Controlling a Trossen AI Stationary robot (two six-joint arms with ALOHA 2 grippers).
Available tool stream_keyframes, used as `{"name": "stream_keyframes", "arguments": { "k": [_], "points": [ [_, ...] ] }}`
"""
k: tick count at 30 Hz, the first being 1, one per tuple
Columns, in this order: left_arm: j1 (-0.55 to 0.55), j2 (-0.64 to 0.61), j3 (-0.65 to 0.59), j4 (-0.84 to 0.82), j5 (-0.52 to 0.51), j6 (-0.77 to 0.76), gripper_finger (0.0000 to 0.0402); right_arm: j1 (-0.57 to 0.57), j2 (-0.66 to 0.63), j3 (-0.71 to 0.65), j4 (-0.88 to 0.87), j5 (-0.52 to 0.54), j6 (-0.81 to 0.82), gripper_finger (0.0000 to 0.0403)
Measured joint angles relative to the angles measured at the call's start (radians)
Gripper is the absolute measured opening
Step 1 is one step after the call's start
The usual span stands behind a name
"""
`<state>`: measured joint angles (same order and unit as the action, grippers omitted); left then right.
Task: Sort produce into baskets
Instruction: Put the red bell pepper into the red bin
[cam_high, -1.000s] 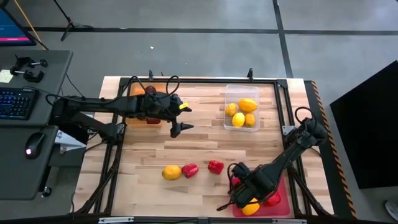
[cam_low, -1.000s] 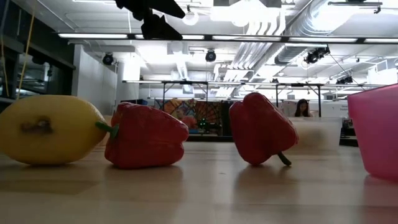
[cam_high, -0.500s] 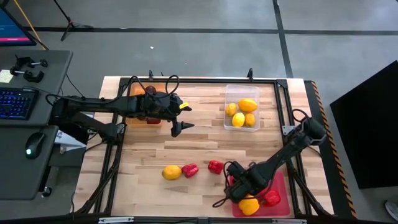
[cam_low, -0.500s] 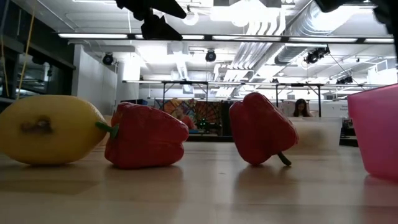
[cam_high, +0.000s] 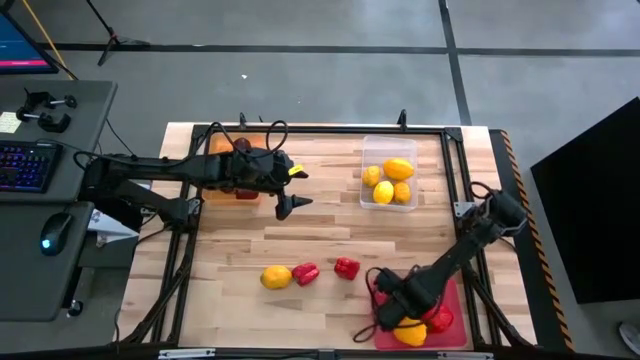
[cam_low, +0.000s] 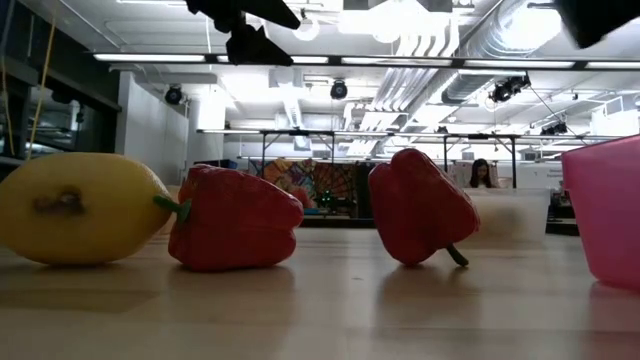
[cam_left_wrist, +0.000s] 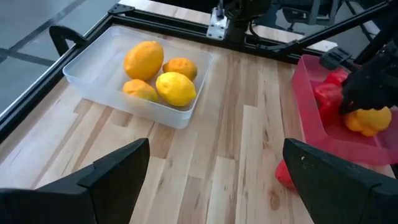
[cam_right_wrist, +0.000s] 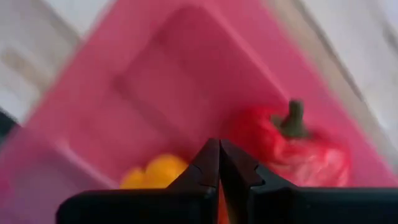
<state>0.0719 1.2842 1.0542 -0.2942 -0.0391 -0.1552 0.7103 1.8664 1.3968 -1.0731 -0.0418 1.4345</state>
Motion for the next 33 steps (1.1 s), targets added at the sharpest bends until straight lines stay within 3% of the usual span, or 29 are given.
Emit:
{"name": "stream_keyframes", "arguments": {
  "k": [4, 8, 10, 14, 22, 26, 33],
  "points": [
    [0.000, 0.000, 0.000, -0.001, -0.037, 0.000, 0.0358, 0.047, -0.002, 0.023, -0.037, -0.041, 0.012, 0.0000],
    [0.000, 0.002, 0.000, 0.009, -0.069, 0.000, 0.0358, 0.076, -0.006, 0.079, -0.054, 0.002, 0.024, 0.0000],
    [0.000, 0.011, 0.000, 0.044, -0.065, 0.000, 0.0358, 0.078, -0.008, 0.126, -0.078, 0.056, 0.024, 0.0000],
    [-0.006, 0.060, 0.028, 0.106, 0.044, 0.023, 0.0358, 0.075, -0.009, 0.237, -0.188, 0.207, 0.025, 0.0000],
    [-0.160, 0.326, 0.221, -0.057, 0.082, 0.402, 0.0358, 0.073, -0.013, 0.479, -0.506, 0.517, 0.060, 0.0000],
    [-0.237, 0.462, 0.263, -0.018, 0.082, 0.527, 0.0358, 0.062, -0.071, 0.488, -0.477, 0.629, 0.069, 0.0000],
    [-0.306, 0.607, 0.280, 0.087, 0.078, 0.474, 0.0358, 0.062, -0.119, 0.488, -0.498, 0.744, 0.139, 0.0000]
  ]
}}
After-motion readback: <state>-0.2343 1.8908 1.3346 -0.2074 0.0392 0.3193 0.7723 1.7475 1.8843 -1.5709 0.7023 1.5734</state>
